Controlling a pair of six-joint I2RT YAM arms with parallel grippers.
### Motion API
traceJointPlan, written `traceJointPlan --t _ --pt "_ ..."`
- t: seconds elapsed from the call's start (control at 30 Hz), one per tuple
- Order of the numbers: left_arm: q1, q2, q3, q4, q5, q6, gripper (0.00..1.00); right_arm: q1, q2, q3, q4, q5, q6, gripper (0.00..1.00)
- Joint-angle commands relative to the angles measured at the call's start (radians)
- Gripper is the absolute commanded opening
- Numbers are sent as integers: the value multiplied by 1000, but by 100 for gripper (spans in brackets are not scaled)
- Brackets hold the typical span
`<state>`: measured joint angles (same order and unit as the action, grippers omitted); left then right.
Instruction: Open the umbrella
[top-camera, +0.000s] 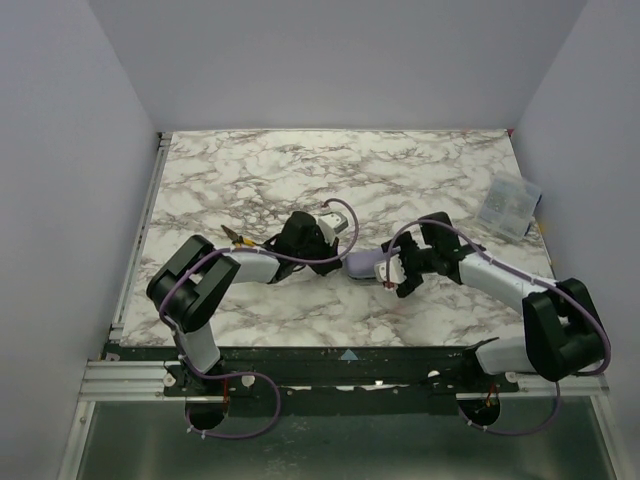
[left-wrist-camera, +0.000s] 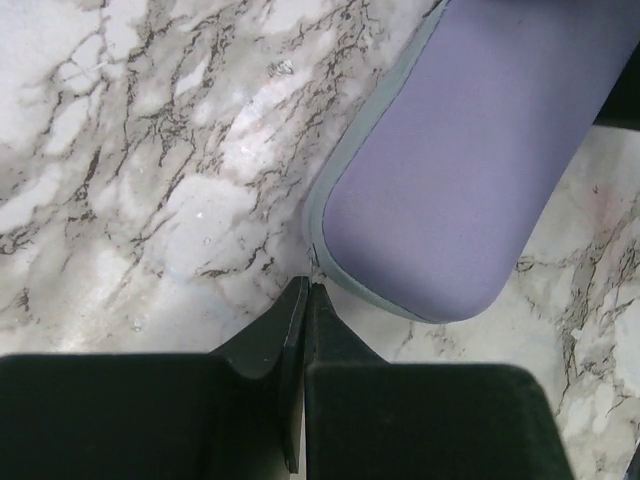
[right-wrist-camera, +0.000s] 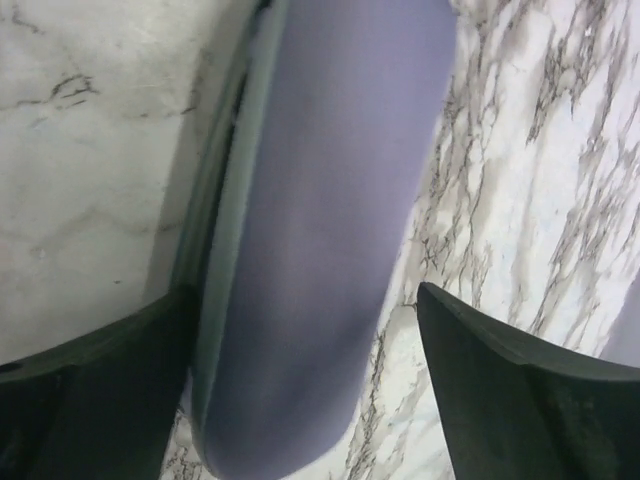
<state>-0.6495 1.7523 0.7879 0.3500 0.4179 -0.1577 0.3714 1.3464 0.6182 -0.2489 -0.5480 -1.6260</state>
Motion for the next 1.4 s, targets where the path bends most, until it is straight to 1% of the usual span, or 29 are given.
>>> traceJointPlan --t 0.0,0.1,0.2,0.3,0.37,0.43,0.53,0.6,0.7,0.83,1.0,1.1,1.2,1.27,1.3,1.37 --pt "-30 -49 -74 46 4 39 0 -3 12 89 -43 -20 137 95" --pt "-63 -65 -103 74 -3 13 0 -15 -64 128 -89 -13 286 99" --pt "-99 -69 -114 92 -13 -8 0 -23 -149 159 -159 25 445 100" --pt "-125 -67 -109 92 -36 -25 0 -36 -203 205 -314 78 578 100" --pt "-139 -66 -108 98 -44 -39 0 -47 -227 225 -375 140 714 100" --pt "-159 -62 -108 111 -50 -43 0 -61 -211 269 -414 221 932 100" --pt "-199 -55 -100 116 -86 -39 0 -92 -109 411 -545 256 1270 100" --pt "-212 -46 -86 108 -118 -48 0 -115 -43 473 -588 245 1441 100" --pt "-229 -36 -72 106 -117 -31 0 -145 17 511 -588 194 1588 100" --pt "-245 -27 -52 106 -114 -10 0 -155 70 484 -552 115 1723 100" --pt "-279 -12 -31 115 -120 11 0 -155 162 456 -475 57 1824 100" --pt "-301 -3 -20 121 -129 17 0 -155 190 432 -417 11 1846 100" --pt "-315 1 -10 119 -134 17 0 -155 230 417 -409 40 1849 99" --pt "-316 5 -10 122 -137 14 0 -155 249 408 -406 67 1832 94" --pt "-316 7 -10 121 -137 12 0 -155 256 400 -399 69 1825 90" --pt "-317 8 -11 119 -140 12 0 -155 272 385 -378 71 1814 75"
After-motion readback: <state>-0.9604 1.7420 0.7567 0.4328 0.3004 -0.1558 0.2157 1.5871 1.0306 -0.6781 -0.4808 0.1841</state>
